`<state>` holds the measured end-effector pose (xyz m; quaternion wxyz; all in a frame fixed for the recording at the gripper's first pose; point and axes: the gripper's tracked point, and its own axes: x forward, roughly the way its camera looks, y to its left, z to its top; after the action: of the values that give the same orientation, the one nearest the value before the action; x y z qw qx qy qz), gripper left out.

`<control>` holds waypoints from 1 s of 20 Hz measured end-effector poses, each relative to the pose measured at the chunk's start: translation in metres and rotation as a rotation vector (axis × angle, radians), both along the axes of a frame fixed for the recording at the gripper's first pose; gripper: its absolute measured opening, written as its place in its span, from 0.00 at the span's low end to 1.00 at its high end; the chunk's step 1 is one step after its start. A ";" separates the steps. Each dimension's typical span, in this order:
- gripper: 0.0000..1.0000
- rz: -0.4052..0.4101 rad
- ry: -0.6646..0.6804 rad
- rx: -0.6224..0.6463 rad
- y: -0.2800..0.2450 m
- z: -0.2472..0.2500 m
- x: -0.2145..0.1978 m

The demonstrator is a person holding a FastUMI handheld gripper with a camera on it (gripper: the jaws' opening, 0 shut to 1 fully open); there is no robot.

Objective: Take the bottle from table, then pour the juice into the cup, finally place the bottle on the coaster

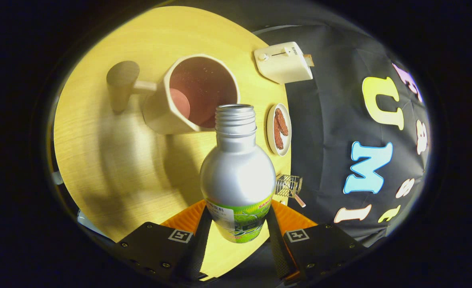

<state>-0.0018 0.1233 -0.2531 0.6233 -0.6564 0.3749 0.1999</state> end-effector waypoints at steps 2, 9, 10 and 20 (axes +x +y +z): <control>0.70 0.008 0.003 -0.025 0.000 0.002 0.001; 0.70 0.026 0.020 -0.119 -0.004 0.012 0.006; 0.70 0.031 0.021 -0.128 -0.003 0.013 0.007; 0.70 0.058 0.067 -0.247 -0.003 0.020 0.004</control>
<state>0.0024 0.1202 -0.2332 0.5187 -0.7319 0.3982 0.1918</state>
